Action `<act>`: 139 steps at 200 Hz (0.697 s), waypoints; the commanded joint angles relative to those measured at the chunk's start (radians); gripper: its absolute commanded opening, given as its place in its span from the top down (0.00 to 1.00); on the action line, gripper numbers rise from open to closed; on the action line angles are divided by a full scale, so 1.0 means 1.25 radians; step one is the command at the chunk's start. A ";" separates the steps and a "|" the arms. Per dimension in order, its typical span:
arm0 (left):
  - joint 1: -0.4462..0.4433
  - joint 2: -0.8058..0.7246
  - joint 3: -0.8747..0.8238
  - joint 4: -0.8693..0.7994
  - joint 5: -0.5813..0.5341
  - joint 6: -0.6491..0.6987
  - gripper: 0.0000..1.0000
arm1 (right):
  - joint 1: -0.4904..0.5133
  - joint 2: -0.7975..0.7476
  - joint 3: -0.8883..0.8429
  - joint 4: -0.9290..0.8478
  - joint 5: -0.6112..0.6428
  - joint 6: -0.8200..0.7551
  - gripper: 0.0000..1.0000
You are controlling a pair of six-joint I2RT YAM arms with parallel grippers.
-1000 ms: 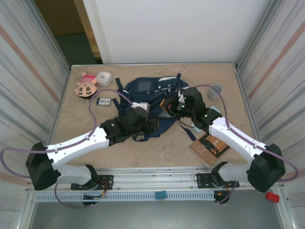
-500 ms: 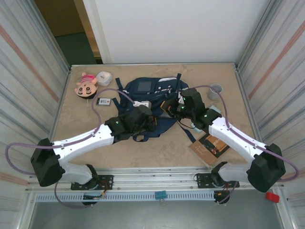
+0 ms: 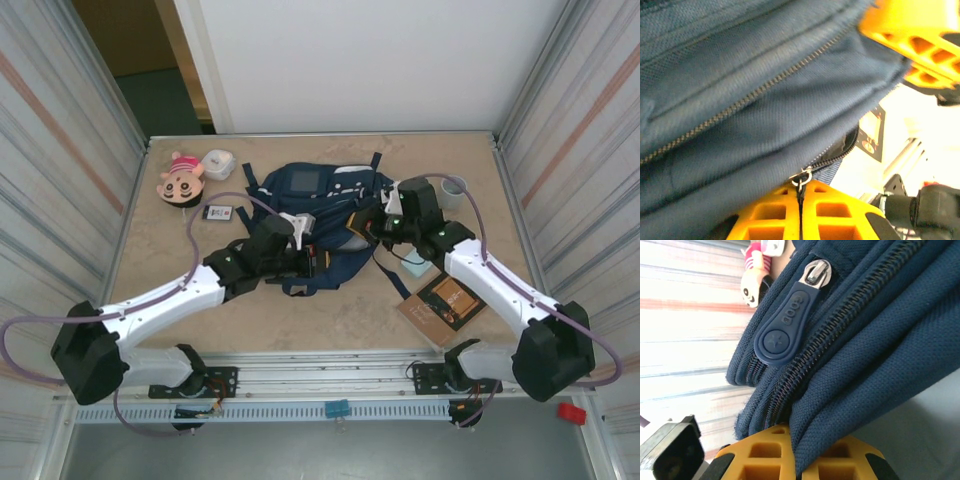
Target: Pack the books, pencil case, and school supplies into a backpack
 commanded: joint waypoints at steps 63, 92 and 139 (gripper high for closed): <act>0.099 -0.117 -0.065 -0.039 0.081 0.110 1.00 | -0.093 0.073 0.107 0.014 -0.169 -0.065 0.84; 0.100 -0.092 -0.066 0.055 0.106 0.074 1.00 | -0.026 0.032 0.004 0.156 -0.086 0.091 0.36; 0.066 -0.037 -0.048 0.162 0.119 0.027 1.00 | 0.132 0.007 -0.116 0.299 0.150 0.266 0.31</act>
